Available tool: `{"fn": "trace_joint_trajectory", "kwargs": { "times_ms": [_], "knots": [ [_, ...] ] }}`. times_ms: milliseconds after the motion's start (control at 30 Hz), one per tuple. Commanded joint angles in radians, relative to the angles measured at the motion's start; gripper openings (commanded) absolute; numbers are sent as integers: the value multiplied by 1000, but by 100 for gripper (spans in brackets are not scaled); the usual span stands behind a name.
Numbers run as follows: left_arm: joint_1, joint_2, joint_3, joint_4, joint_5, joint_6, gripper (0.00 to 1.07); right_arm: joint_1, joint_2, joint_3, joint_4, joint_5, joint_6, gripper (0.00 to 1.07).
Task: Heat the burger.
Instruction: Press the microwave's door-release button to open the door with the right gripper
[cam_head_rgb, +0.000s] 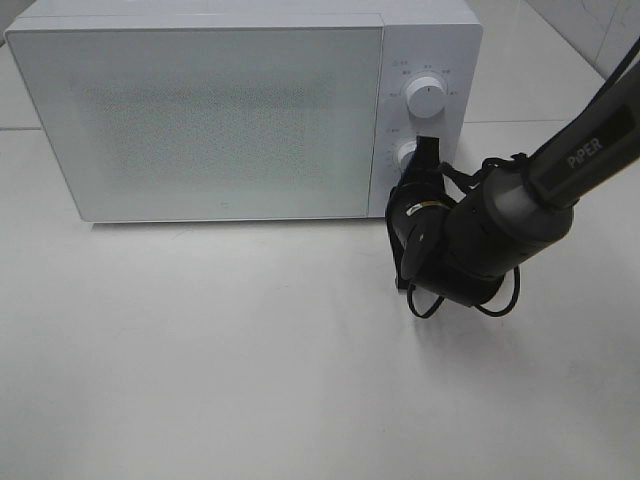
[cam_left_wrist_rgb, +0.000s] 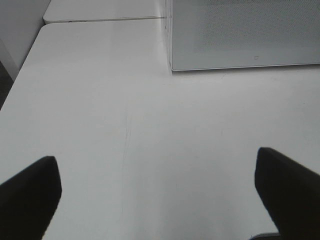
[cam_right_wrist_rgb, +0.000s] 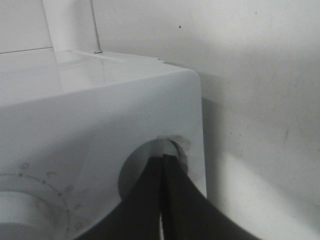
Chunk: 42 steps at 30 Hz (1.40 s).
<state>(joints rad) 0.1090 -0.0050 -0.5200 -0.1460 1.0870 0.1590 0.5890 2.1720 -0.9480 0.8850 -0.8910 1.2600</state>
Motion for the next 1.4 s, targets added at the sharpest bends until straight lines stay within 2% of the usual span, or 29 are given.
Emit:
{"fn": "trace_joint_trajectory", "kwargs": {
  "times_ms": [33, 333, 833, 1233, 1400],
  "knots": [
    [4, -17, 2, 0, -12, -3, 98, -15, 30, -90, -13, -162, -27, 0],
    [4, -17, 2, 0, -12, -3, 98, -26, 65, -171, 1, -246, -104, 0],
    [4, -17, 2, 0, -12, -3, 98, -26, 52, -171, 2, -222, -125, 0],
    [4, -17, 2, 0, -12, -3, 98, -24, 0, -100, -5, -138, -132, 0],
    [4, -17, 2, 0, -12, -3, 98, -24, -74, -32, -16, -7, -198, 0]
  ]
}}
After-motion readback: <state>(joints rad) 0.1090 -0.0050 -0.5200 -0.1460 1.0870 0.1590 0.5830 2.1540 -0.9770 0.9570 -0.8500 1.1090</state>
